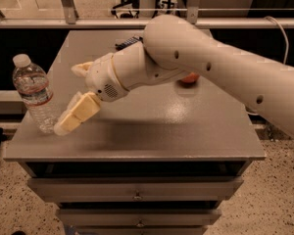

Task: Pick water bottle

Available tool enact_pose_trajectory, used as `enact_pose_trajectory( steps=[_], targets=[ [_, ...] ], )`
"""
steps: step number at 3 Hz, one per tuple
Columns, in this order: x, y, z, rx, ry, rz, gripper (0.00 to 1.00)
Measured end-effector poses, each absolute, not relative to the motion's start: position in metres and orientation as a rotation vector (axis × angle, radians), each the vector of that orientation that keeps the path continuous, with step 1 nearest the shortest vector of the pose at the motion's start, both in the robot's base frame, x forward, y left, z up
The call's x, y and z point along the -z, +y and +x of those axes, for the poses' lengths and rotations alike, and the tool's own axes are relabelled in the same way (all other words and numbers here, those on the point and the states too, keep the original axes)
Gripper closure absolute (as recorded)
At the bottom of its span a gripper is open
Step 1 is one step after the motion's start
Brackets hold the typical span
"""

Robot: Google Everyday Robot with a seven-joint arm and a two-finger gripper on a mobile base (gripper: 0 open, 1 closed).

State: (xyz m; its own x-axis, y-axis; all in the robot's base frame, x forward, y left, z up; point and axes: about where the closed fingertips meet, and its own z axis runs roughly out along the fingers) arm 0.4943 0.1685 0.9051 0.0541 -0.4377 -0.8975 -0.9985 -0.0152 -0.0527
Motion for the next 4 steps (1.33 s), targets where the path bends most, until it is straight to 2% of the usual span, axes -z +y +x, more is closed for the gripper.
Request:
enact_pose_trajectory(
  steps=[2, 3, 4],
  targets=[
    [-0.896, 0.22, 0.499, -1.032, 1.408, -1.458, 0.0],
    [-0.893, 0.236, 0.501, -1.061, 1.394, -1.415, 0.12],
    [-0.893, 0.241, 0.504, -1.07, 1.389, -1.379, 0.35]
  ],
)
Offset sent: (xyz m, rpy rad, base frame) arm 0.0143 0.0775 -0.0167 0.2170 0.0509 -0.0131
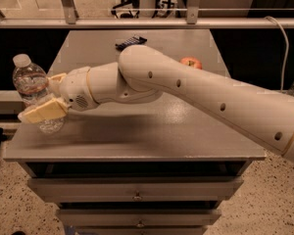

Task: Pick water bottle

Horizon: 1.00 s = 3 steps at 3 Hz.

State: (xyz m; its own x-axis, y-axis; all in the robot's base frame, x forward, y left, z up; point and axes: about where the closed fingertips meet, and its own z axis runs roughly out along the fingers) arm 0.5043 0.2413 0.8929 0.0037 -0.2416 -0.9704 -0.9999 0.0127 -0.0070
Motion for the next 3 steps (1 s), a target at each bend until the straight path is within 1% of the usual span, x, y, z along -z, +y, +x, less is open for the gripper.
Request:
enact_pose_trajectory(
  steps=[1, 2, 3],
  targets=[
    [-0.897, 0.23, 0.512, -1.045, 1.388, -1.352, 0.58],
    [-0.917, 0.204, 0.528, -0.977, 1.374, -1.325, 0.82],
    [-0.955, 0.172, 0.545, -0.928, 1.309, -1.262, 1.0]
  ],
)
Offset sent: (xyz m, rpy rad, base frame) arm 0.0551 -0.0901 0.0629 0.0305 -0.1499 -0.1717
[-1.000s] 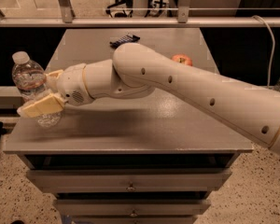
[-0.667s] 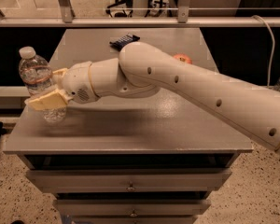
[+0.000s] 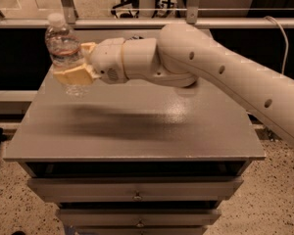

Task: Pick water bottle

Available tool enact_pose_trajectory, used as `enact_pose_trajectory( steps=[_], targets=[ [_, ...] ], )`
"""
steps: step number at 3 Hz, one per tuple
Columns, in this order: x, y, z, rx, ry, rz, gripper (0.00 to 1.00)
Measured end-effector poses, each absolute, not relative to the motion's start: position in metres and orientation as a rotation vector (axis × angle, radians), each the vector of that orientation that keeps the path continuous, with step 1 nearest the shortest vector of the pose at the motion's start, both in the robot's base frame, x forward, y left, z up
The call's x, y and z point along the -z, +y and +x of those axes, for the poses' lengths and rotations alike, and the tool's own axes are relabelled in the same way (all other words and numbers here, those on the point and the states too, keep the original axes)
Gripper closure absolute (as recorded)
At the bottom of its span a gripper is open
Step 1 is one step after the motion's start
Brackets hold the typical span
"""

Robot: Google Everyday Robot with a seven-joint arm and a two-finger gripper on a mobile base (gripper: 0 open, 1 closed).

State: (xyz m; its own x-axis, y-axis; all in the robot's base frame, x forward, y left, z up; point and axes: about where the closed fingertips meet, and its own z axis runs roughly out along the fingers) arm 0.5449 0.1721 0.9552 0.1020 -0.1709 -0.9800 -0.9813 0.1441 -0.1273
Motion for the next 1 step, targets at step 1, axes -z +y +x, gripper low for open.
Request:
enact_pose_trajectory(
  steps=[1],
  targets=[
    [-0.9635, 0.1649, 0.5487, -0.911, 1.295, -1.25, 1.0]
  ],
)
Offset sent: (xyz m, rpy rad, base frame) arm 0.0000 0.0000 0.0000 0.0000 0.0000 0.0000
